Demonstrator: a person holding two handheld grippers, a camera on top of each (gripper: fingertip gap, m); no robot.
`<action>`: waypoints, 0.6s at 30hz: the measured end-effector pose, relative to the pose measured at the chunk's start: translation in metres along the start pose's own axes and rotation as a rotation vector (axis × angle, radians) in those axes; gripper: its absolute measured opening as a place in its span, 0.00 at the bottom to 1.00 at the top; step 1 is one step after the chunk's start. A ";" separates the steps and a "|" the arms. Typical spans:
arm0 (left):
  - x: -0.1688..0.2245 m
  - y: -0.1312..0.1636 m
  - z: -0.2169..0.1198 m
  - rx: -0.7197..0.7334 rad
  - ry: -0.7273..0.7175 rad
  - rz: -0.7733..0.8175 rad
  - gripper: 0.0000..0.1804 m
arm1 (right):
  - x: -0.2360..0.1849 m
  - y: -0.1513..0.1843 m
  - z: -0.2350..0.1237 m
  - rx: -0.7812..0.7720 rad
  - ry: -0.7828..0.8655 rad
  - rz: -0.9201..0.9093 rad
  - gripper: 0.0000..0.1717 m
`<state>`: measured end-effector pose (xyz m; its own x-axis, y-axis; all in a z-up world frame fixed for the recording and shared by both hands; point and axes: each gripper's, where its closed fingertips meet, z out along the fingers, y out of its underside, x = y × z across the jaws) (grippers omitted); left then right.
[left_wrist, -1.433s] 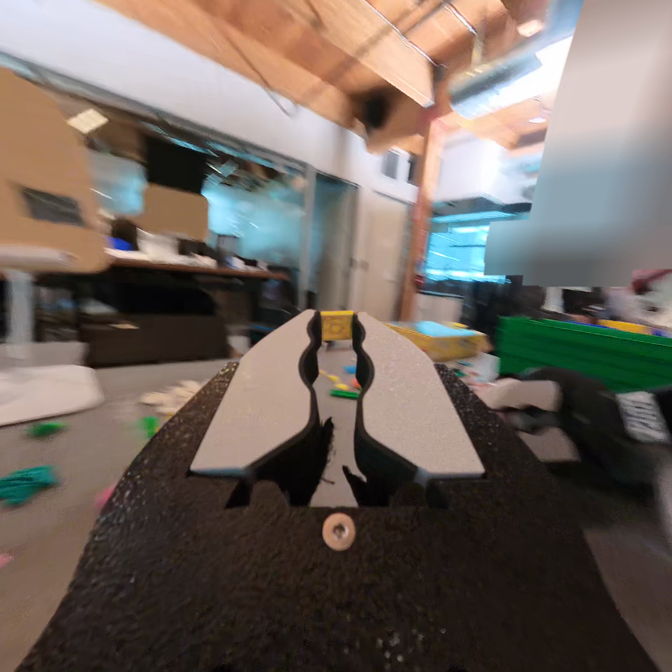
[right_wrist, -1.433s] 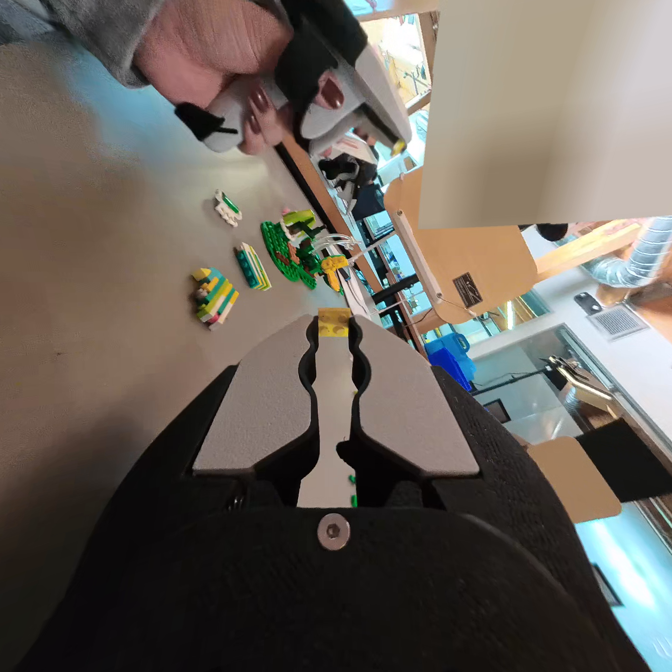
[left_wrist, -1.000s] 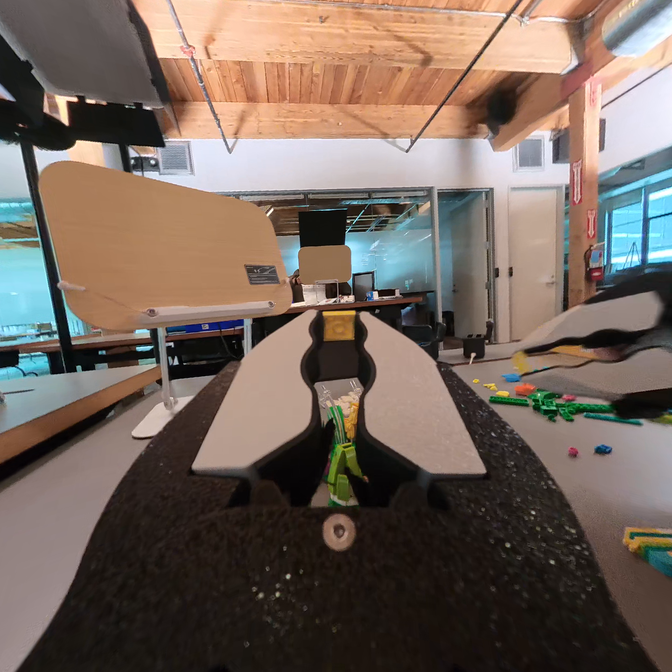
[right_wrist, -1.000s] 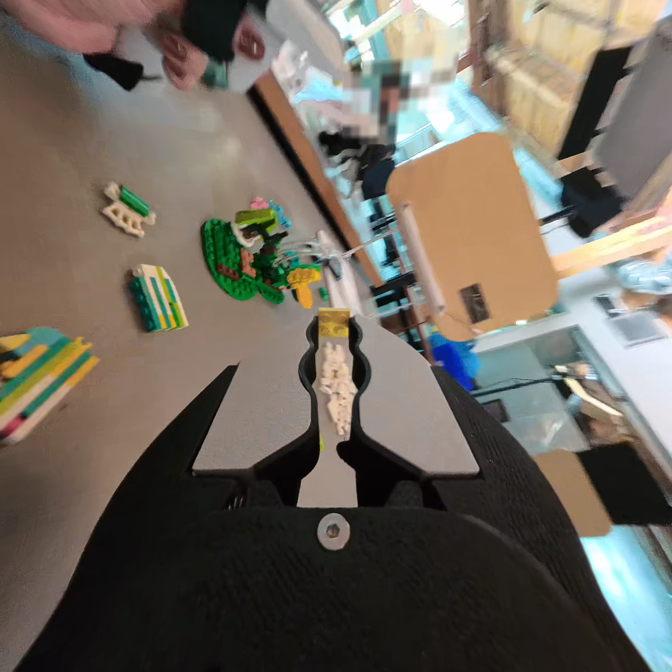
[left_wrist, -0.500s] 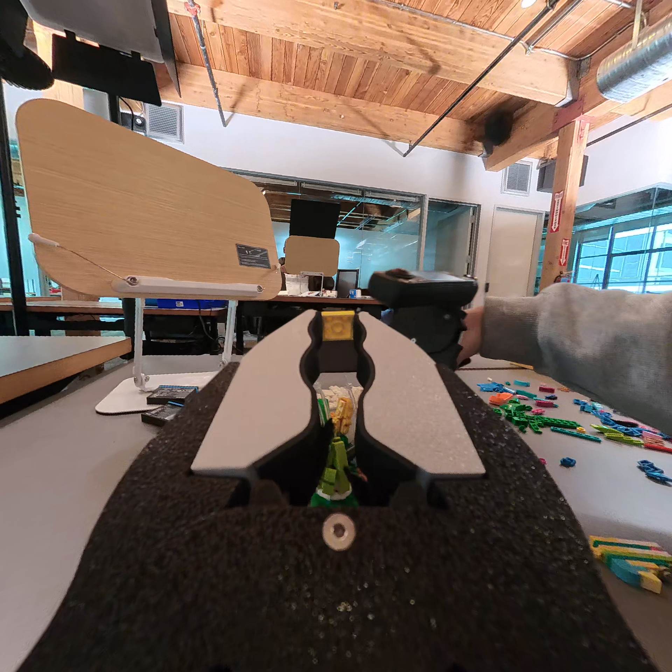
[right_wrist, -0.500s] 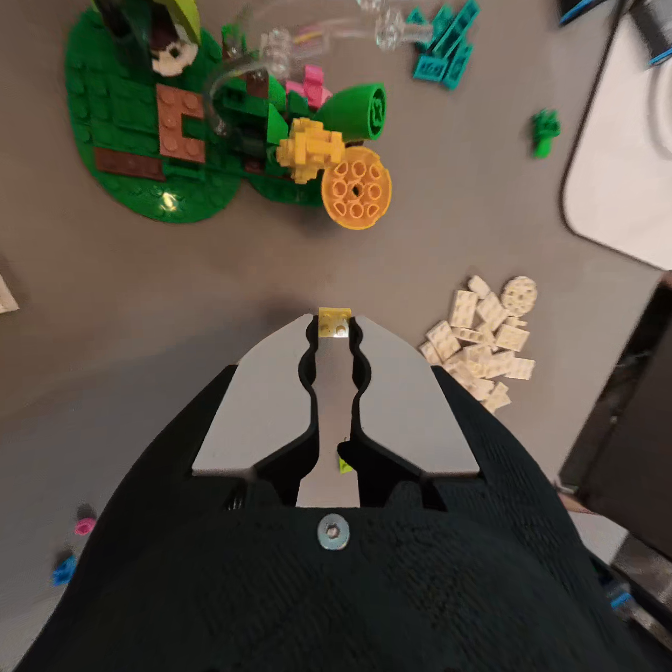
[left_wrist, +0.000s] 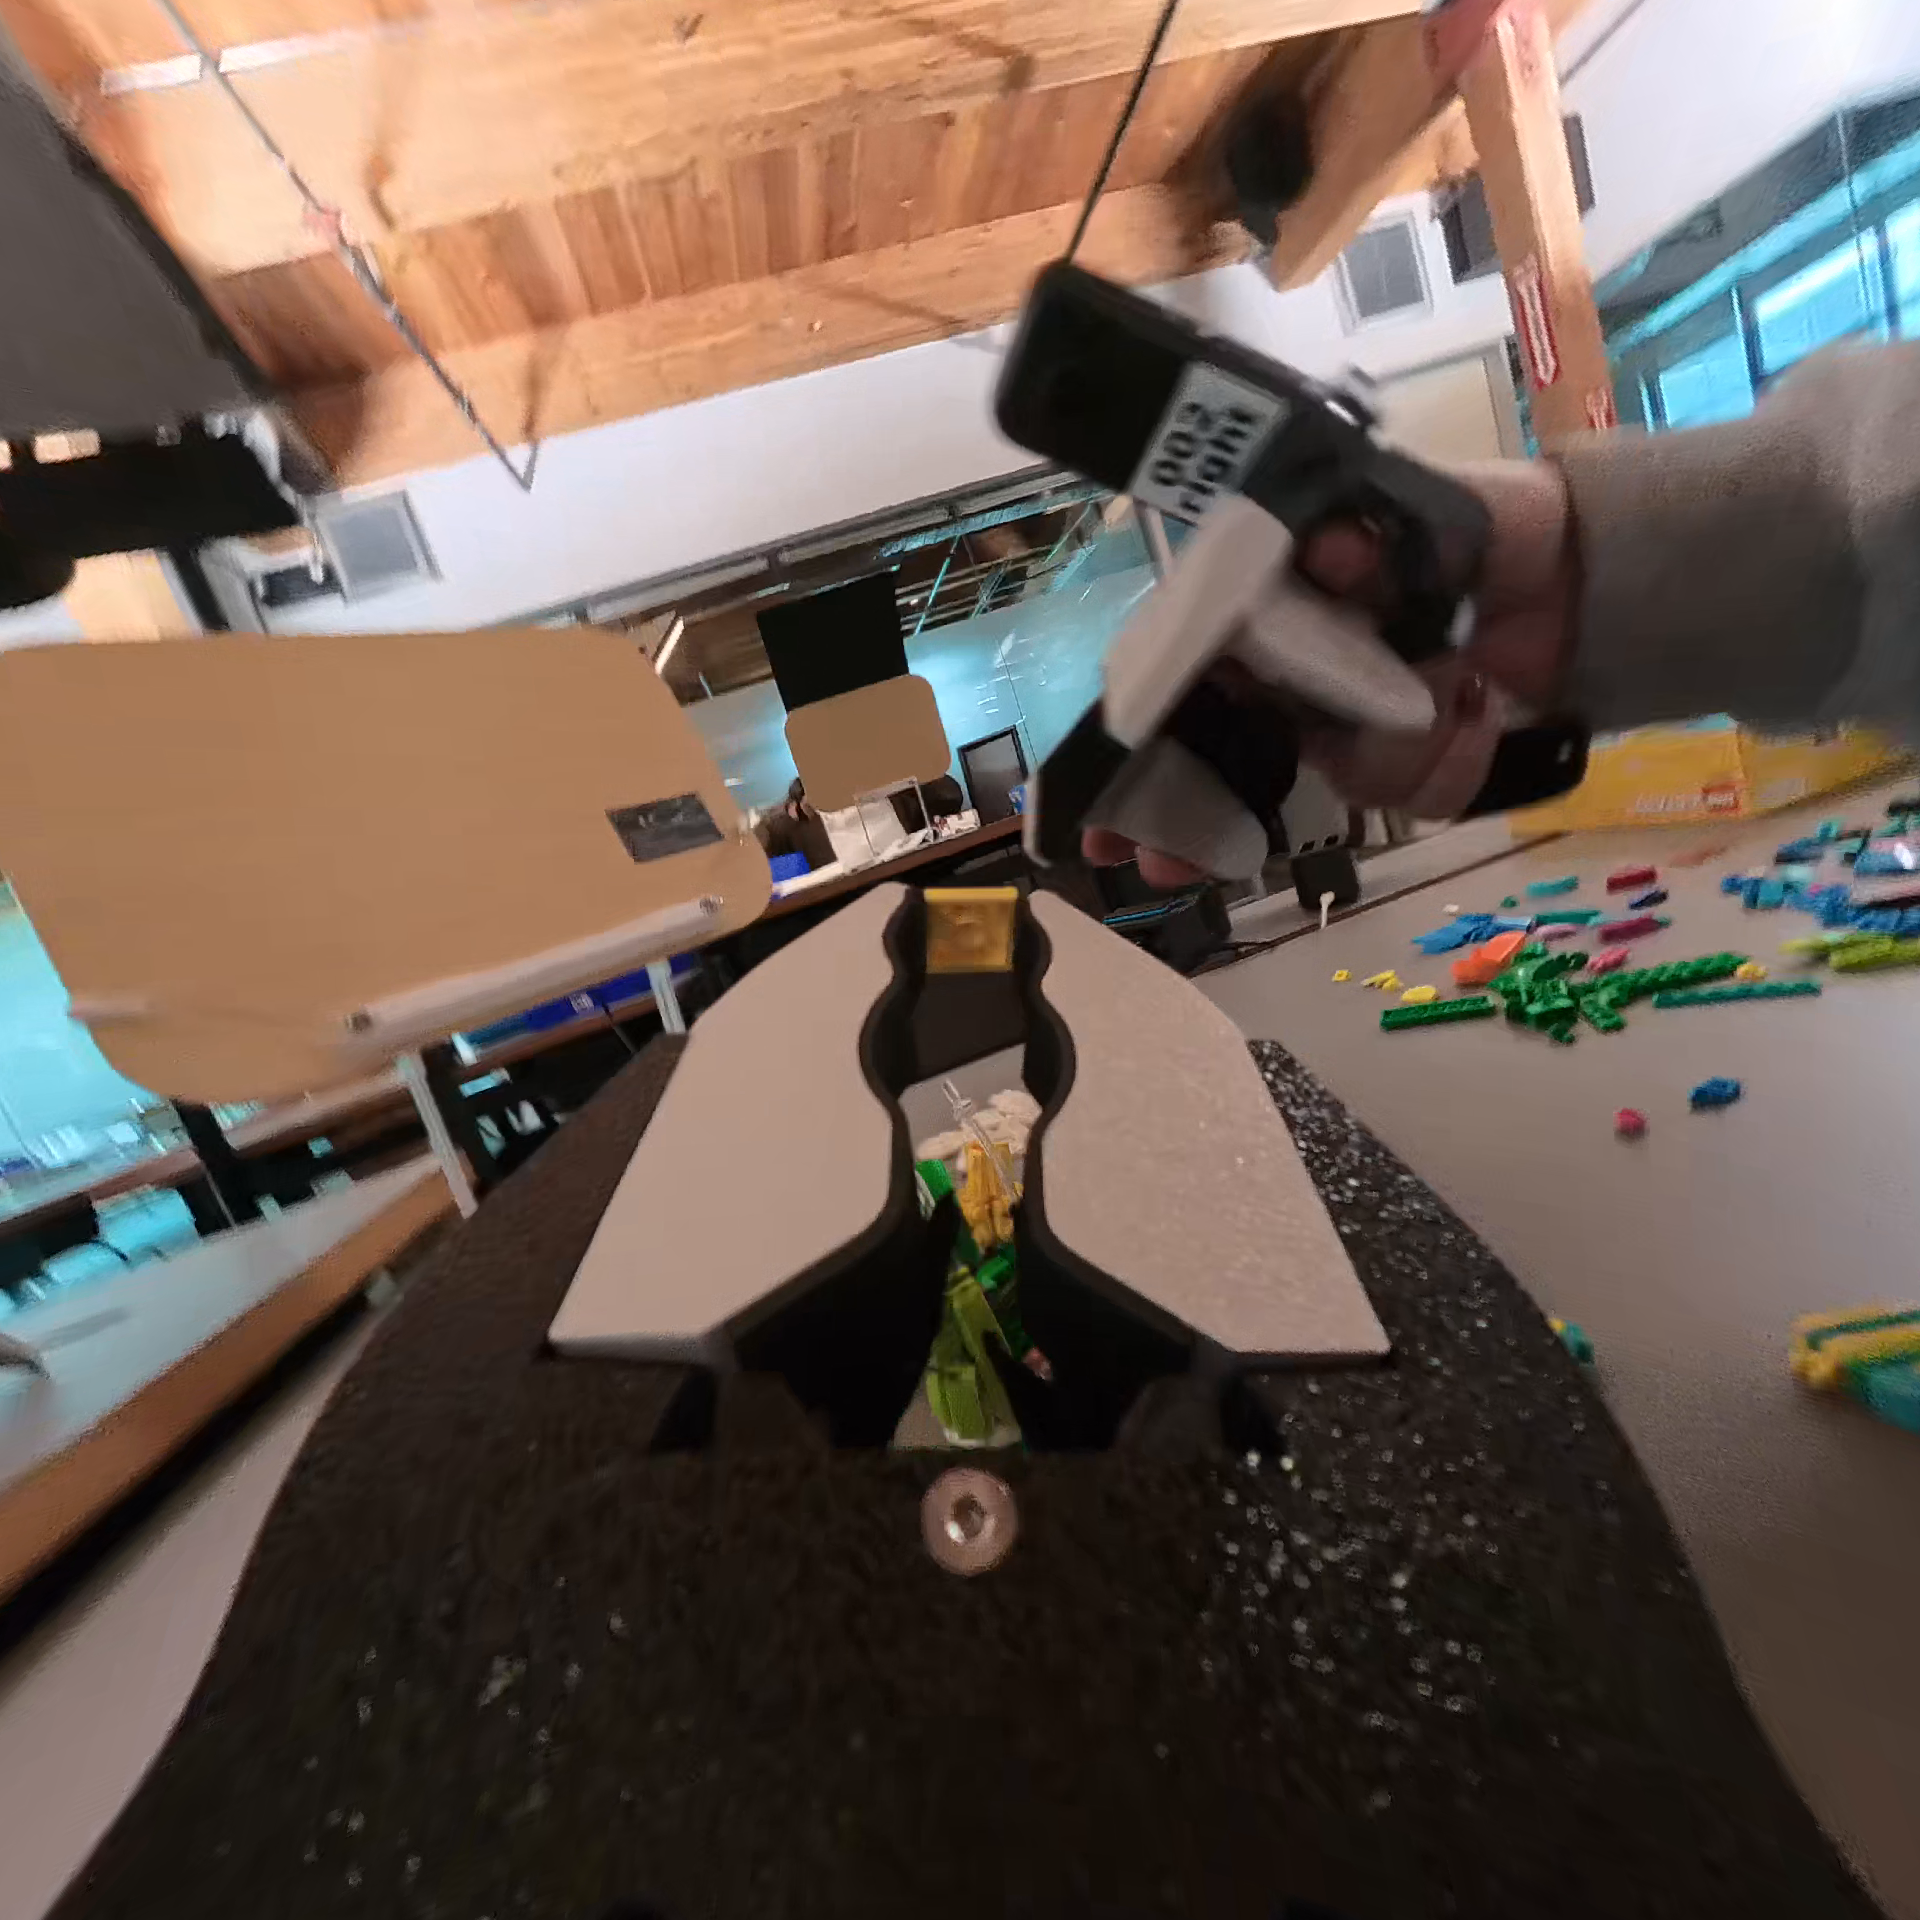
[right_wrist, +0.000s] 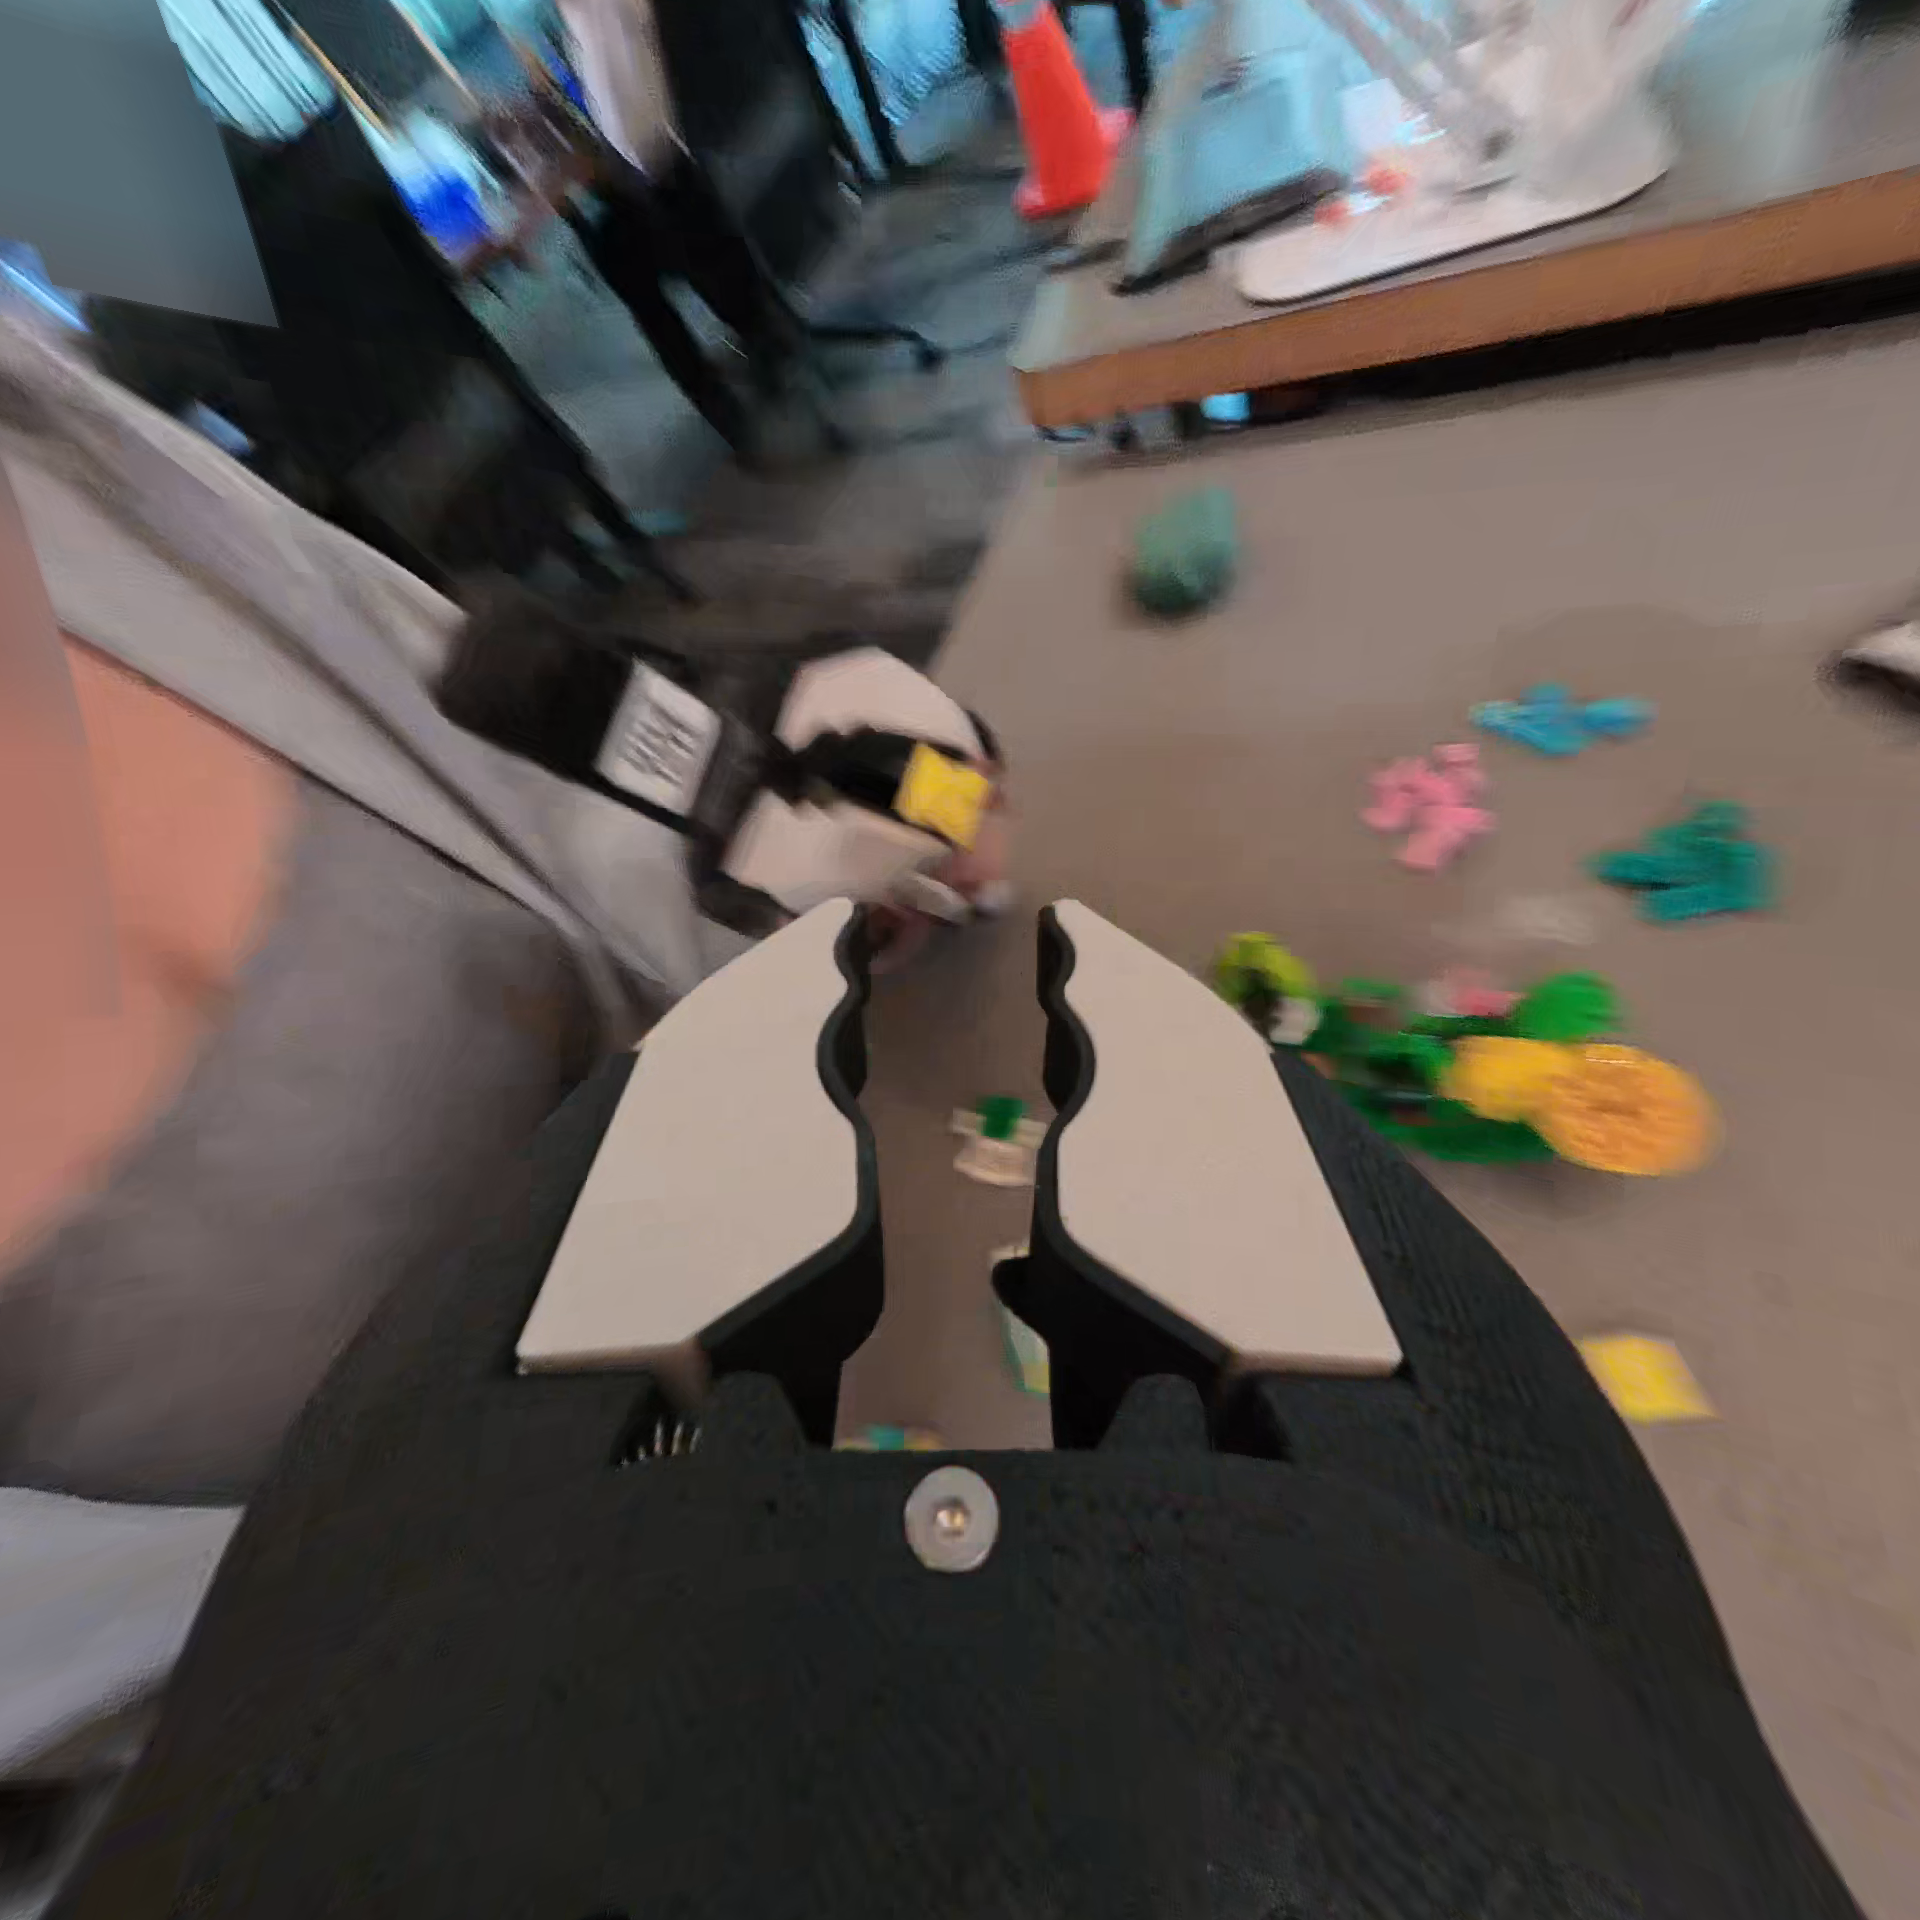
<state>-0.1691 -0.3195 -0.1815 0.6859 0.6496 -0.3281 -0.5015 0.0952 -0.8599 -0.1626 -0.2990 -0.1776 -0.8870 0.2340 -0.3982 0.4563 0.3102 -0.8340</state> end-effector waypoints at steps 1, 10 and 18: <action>0.006 -0.002 0.000 0.006 0.012 0.052 0.09 | -0.007 -0.002 0.004 -0.010 -0.016 0.095 0.18; 0.045 -0.022 -0.006 0.095 0.130 0.275 0.09 | -0.035 0.023 0.022 -0.202 -0.155 0.317 0.20; 0.020 -0.013 0.002 0.032 0.007 0.095 0.37 | 0.004 0.026 0.006 -0.230 0.034 0.169 0.09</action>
<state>-0.1496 -0.3066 -0.1762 0.6378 0.6518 -0.4103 -0.5812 0.0578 -0.8117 -0.1546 -0.2955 -0.2032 -0.7961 0.3297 -0.5075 0.6048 0.4644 -0.6470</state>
